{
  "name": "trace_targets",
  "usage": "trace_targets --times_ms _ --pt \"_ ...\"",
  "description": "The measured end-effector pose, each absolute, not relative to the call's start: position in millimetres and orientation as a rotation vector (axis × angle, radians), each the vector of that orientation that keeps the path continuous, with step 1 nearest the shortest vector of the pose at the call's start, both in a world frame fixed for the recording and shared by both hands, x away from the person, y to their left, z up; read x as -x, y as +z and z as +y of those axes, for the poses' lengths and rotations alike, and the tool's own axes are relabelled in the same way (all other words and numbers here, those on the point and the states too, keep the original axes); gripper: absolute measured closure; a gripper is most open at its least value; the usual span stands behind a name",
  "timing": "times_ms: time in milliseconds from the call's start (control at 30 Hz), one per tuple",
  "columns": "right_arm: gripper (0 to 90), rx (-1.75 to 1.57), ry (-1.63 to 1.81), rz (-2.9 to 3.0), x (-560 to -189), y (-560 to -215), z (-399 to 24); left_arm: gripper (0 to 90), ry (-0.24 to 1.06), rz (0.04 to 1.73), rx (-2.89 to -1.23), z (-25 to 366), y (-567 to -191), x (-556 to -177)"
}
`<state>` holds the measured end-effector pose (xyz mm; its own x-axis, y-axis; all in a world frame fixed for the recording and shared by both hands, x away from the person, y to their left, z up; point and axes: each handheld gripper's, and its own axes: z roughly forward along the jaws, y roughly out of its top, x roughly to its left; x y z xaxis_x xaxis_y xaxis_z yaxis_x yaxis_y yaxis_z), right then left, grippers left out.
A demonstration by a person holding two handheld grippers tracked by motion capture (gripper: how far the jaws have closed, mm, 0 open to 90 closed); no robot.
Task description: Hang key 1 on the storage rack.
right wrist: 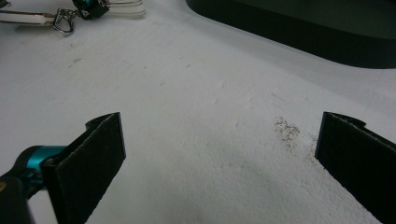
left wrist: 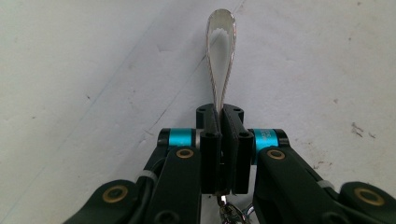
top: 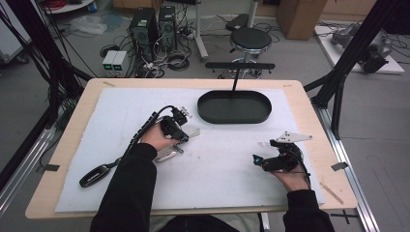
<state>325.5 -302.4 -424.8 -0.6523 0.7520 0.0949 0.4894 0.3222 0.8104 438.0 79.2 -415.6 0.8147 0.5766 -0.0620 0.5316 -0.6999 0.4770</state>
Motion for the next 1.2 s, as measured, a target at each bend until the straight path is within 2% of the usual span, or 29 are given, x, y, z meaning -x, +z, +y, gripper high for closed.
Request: trace_targets --times_ms 500,733,1200 --pt "0.9 -1.113 1.243 2.292 -325.3 -424.7 -302.0 86.7 0.174 0.813 -2.379 90.6 -385.2 -433.9" --pt "0.9 -1.114 1.246 2.286 -325.0 -424.2 -302.1 86.6 0.243 0.754 -2.355 84.2 -362.1 -430.4" --pt "0.9 -1.112 1.249 2.286 -324.8 -424.8 -302.3 86.5 0.289 0.704 -2.216 80.5 -327.9 -432.6"
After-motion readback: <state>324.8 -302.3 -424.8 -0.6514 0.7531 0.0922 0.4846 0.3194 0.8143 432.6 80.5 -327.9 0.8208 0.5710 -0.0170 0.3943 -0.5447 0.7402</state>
